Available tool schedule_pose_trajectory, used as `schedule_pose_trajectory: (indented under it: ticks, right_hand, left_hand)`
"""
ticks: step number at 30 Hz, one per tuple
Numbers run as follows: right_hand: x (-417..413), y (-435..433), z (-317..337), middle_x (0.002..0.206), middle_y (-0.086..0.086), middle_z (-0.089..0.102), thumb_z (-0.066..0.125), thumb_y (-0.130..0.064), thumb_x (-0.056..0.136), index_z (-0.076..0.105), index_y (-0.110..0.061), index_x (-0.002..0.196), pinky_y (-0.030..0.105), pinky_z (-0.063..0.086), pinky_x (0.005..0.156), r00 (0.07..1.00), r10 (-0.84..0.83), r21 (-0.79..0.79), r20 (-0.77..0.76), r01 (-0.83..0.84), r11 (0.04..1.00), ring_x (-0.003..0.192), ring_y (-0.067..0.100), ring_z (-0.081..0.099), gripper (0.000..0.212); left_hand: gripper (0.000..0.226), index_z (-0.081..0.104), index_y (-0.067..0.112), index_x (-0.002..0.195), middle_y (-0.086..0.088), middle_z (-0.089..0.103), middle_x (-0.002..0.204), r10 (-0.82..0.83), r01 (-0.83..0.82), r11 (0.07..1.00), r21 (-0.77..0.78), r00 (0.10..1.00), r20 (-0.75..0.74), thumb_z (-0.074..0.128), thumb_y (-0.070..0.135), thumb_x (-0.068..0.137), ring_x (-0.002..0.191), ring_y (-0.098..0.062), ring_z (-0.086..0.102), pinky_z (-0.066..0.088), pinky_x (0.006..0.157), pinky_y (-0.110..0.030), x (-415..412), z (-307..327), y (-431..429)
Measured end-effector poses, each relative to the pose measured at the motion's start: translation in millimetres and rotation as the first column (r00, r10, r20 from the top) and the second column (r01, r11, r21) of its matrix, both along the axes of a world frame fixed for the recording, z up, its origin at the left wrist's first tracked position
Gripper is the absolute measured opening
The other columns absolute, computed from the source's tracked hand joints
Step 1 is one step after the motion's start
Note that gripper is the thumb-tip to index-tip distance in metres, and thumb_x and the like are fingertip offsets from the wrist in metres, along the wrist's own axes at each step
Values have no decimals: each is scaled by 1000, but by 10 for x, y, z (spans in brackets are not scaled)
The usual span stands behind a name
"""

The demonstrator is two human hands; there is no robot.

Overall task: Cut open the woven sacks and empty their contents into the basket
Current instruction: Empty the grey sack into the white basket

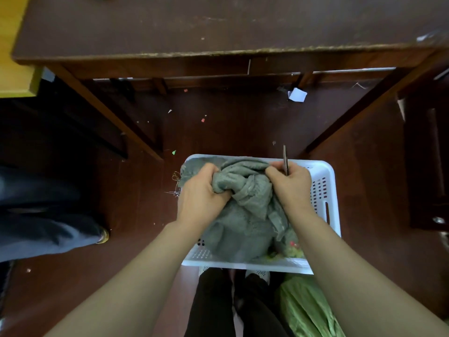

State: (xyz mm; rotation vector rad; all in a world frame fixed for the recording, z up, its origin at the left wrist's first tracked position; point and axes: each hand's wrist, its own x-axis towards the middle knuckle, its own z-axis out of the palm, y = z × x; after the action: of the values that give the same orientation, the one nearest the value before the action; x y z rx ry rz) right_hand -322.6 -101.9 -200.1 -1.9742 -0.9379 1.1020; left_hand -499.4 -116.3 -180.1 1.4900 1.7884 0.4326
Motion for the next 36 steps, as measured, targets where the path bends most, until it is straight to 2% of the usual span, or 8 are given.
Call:
schedule_pose_trajectory:
  ticks: [5,12,17,22,25,28,32,36]
  right_hand:
    - [-16,-32,-20,60,4,51,60,-17,84,53,-18,57,31,37,63,980,183,-153,76,-170,974,61,18,49,28]
    - [-193,-158,123,62,3,72,78,-34,71,70,-8,80,17,51,50,807,143,-337,-573,-391,856,56,9,68,28]
    - [-116,-296,-261,77,12,74,81,-9,69,72,-6,88,37,58,72,908,-18,-366,-419,-151,918,75,28,71,21]
    - [-192,-314,-320,56,3,68,68,6,74,67,-7,70,21,50,47,891,5,-328,-454,-173,929,52,16,66,13]
    - [-139,-304,-381,53,7,59,66,4,62,62,-2,64,20,46,46,877,-5,-340,-481,-182,923,50,20,57,8]
    - [-70,-284,-419,65,13,50,61,-5,46,59,-4,71,30,41,56,873,11,-355,-488,-210,911,60,23,49,26]
    - [7,-274,-483,71,15,44,59,-4,44,57,-4,76,33,37,60,876,5,-368,-482,-207,907,65,26,42,32]
    - [63,-266,-524,62,11,44,59,0,46,53,-4,64,25,36,52,874,-45,-392,-483,-170,904,58,24,41,19]
  left_hand:
    - [22,53,16,92,-2,65,85,-57,52,991,-125,998,-37,69,21,77,85,-25,60,45,67,-34,26,-54,-52]
    - [28,49,17,97,-7,64,95,107,-36,965,-261,959,262,66,2,79,94,-27,63,53,82,-39,279,-166,-134]
    - [36,59,11,114,-9,69,95,395,118,777,-618,673,625,55,-8,84,82,-20,68,57,69,-31,188,-227,-112]
    - [22,64,8,101,-8,68,90,682,-587,710,-390,711,172,56,26,91,84,-24,61,50,70,-30,133,-716,-13]
    - [79,49,7,132,-17,52,131,653,-640,603,-477,739,-166,62,63,77,123,-36,46,39,102,-41,25,-1180,85]
    - [124,48,7,132,-13,55,131,751,-634,461,-621,651,-107,75,81,36,116,-39,54,48,95,-50,-55,-1601,149]
    - [48,54,-7,119,-23,62,119,846,-646,404,-648,533,-5,75,-2,76,98,-33,63,53,78,-44,-26,-1754,153]
    - [28,54,-7,113,-22,60,106,858,-664,382,-643,513,-21,60,-5,85,86,-31,59,52,78,-38,-92,-1757,143]
